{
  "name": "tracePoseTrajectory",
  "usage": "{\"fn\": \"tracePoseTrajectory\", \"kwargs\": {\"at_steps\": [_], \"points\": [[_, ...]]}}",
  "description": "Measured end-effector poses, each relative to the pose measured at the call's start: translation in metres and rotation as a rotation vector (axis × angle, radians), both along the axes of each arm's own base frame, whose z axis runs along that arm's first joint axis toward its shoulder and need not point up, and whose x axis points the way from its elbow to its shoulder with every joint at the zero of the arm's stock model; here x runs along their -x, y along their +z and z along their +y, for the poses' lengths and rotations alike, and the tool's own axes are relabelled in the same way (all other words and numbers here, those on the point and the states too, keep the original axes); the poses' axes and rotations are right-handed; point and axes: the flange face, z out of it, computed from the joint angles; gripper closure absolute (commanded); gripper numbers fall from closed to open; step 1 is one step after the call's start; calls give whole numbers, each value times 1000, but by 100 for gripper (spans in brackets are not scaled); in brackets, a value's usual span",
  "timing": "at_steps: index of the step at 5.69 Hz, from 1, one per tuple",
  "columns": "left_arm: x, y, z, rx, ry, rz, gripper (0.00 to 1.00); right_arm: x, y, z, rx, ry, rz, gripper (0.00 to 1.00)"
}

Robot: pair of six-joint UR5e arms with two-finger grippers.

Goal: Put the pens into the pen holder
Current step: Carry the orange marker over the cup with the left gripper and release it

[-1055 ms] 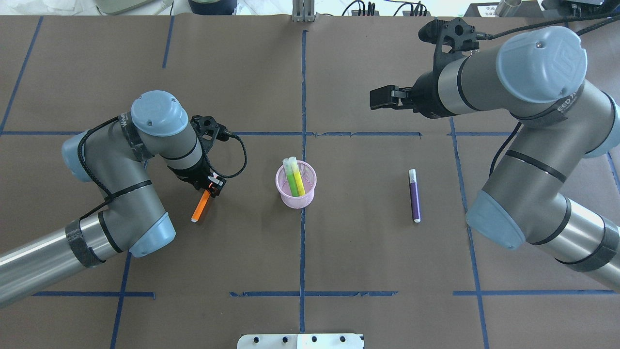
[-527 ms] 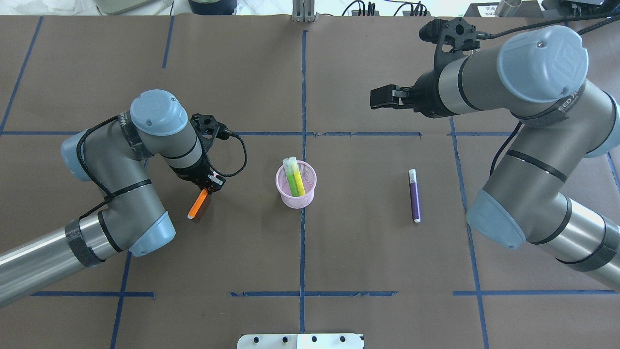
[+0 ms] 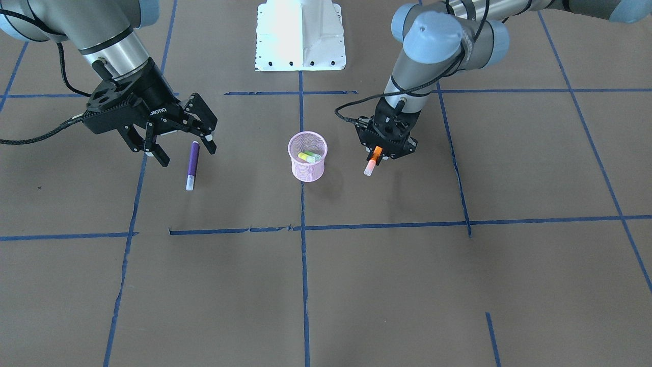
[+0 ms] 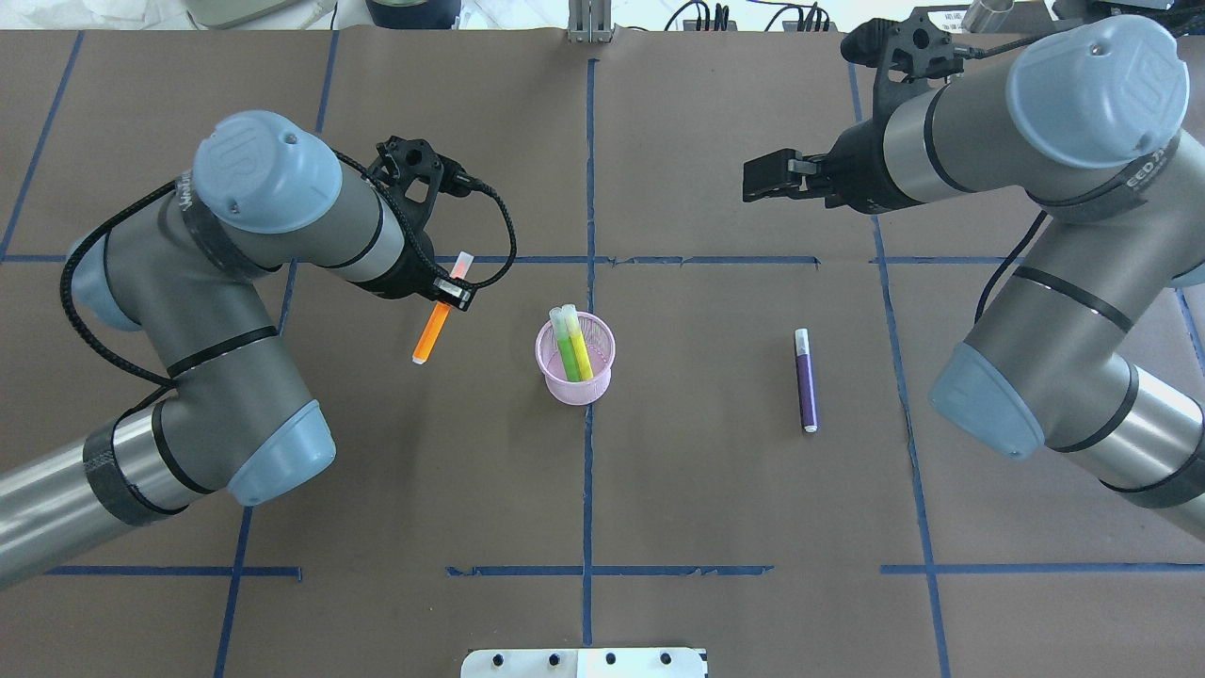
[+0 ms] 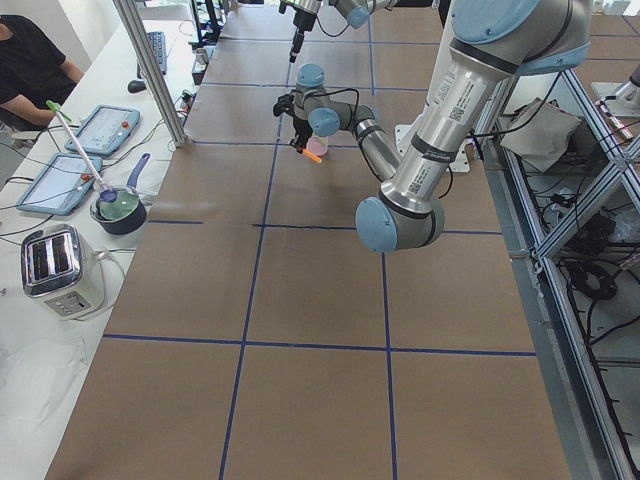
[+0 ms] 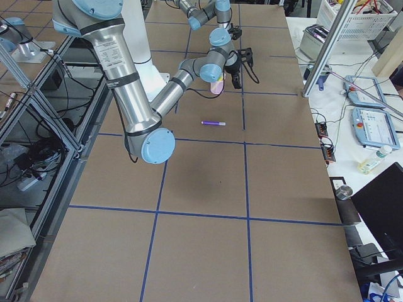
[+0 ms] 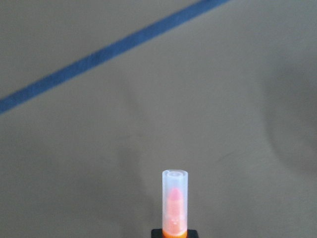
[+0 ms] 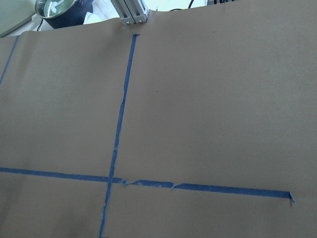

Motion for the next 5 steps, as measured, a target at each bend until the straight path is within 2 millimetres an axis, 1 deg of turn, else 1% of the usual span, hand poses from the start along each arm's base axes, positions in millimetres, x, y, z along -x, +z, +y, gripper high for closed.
{"fn": "tracePoseTrajectory", "kwargs": {"at_steps": [1,2,3,4,5], "points": [[9,-25,5,-27,-91,144,100,-10,7,-5,5,-20,6,1],[9,-39,13,-51,-147,274,100,-15,10,-10,5,-31,13,1],[-12,-43,32,-79,-214,337,100,-16,14,-12,6,-34,18,1],[-44,-42,60,-116,-300,343,100,-15,16,-14,7,-36,21,1],[-65,-37,77,-148,-367,346,98,-15,17,-14,7,-36,24,1]]}}
